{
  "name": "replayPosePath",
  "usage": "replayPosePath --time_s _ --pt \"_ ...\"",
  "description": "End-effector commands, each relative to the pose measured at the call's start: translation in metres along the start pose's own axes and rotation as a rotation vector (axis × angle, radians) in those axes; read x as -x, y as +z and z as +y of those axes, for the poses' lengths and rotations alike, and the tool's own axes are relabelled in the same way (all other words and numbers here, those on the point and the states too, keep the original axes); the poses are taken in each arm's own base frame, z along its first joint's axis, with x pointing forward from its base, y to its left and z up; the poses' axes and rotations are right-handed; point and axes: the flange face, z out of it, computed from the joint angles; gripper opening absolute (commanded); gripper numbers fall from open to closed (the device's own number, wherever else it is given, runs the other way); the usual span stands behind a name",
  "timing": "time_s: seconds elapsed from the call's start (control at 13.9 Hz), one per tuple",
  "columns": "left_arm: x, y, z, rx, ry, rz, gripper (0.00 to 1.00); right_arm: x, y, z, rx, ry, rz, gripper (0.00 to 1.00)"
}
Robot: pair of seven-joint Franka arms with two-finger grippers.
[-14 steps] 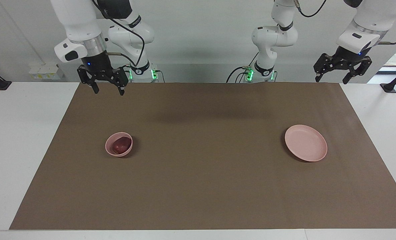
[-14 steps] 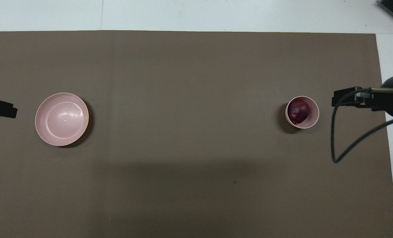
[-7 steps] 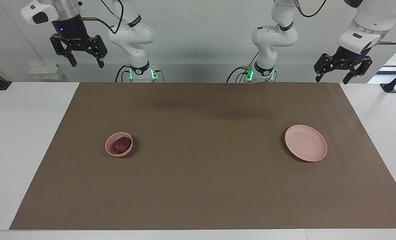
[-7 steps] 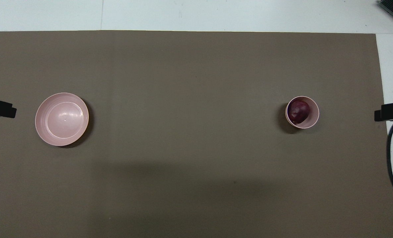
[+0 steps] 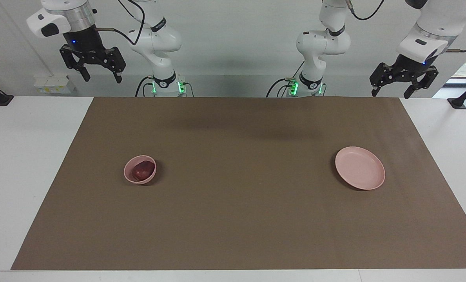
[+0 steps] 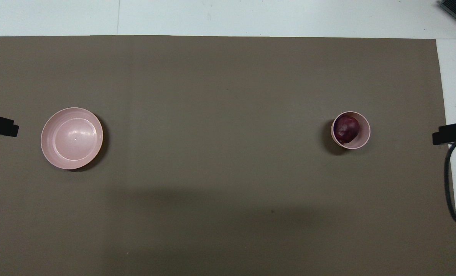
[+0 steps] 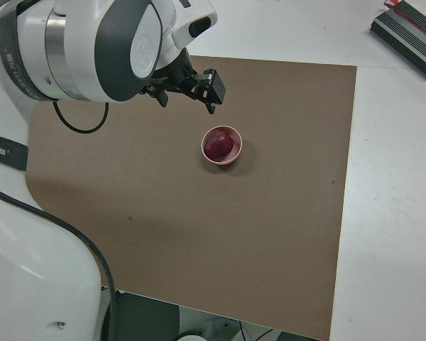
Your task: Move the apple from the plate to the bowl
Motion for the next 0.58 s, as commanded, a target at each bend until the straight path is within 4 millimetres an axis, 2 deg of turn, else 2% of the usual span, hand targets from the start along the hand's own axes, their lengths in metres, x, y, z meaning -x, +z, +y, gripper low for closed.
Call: replayPosePath --time_s 0.0,0.5 --pt "0.0041 -0.0022 -0.0015 0.011 -0.003 -0.004 1.0 0.009 0.0009 0.0053 0.019 -0.023 0.02 1.0" --pt "0.0041 -0.0022 -0.0015 0.011 -0.003 -0.004 1.0 0.0123 0.0021 0.0036 0.003 -0.025 -0.007 1.0"
